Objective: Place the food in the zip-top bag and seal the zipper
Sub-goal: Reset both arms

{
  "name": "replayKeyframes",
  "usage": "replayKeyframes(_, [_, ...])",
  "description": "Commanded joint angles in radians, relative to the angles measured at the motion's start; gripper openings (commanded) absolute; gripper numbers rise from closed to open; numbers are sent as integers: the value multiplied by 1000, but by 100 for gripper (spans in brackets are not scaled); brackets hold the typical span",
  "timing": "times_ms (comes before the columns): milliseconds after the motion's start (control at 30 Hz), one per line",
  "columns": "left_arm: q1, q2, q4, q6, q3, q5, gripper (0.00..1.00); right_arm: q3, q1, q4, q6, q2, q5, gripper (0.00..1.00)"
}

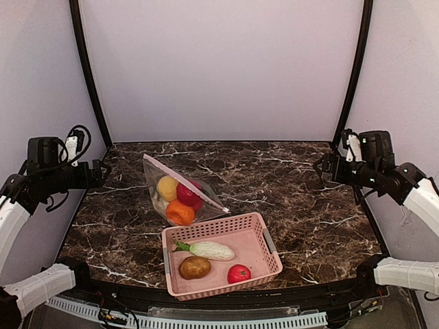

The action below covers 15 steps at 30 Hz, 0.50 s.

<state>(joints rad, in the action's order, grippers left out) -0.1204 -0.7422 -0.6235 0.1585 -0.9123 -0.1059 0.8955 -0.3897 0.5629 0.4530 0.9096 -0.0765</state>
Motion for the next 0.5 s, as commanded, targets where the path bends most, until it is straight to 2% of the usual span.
replayKeyframes(0, [5, 95, 13, -35, 48, 72, 99, -68, 3, -111, -106, -125, -53, 99])
replayKeyframes(167, [6, 142, -1, -28, 75, 157, 99, -151, 3, -209, -205, -256, -38, 99])
replayKeyframes(467, [6, 252, 42, 4, 195, 153, 99, -274, 3, -235, -269, -432, -118, 99])
